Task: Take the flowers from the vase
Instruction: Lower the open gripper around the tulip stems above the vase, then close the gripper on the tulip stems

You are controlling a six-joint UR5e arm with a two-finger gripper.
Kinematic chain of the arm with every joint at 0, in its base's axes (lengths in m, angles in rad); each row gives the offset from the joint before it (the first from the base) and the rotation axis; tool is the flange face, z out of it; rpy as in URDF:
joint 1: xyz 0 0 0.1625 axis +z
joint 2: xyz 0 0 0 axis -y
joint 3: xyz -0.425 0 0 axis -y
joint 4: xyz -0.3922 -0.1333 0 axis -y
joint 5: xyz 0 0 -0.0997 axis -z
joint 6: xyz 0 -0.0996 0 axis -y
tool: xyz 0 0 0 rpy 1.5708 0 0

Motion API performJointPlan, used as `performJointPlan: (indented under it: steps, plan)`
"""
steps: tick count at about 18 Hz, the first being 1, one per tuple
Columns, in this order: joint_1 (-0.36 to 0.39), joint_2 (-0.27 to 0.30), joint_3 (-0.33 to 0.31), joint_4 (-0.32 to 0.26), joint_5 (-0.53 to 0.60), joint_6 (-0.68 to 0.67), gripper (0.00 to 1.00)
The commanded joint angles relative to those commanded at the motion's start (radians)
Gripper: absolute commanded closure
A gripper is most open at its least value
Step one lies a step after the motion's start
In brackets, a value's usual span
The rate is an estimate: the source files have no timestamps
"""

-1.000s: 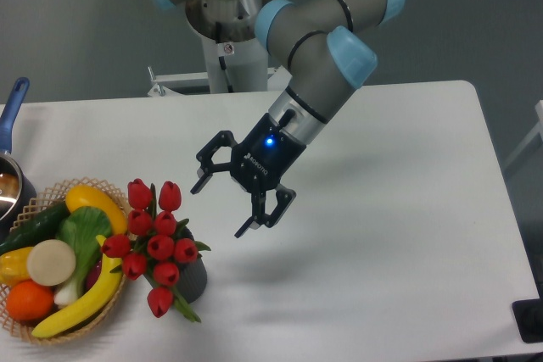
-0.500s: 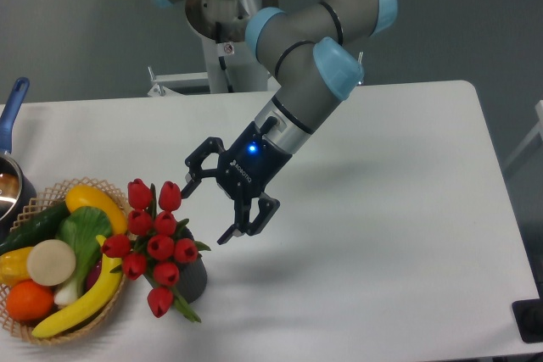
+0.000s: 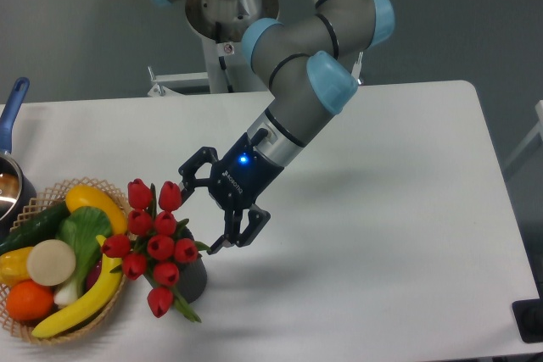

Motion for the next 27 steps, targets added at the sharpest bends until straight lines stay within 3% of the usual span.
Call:
performJointPlan:
  steps: [9,27]
  plan:
    - [-0.041,-0.021,-0.002,0.0,0.0,-0.113,0.0]
    - [-0.078,-0.054,0.021,0.015,-0.005,-0.118,0.0]
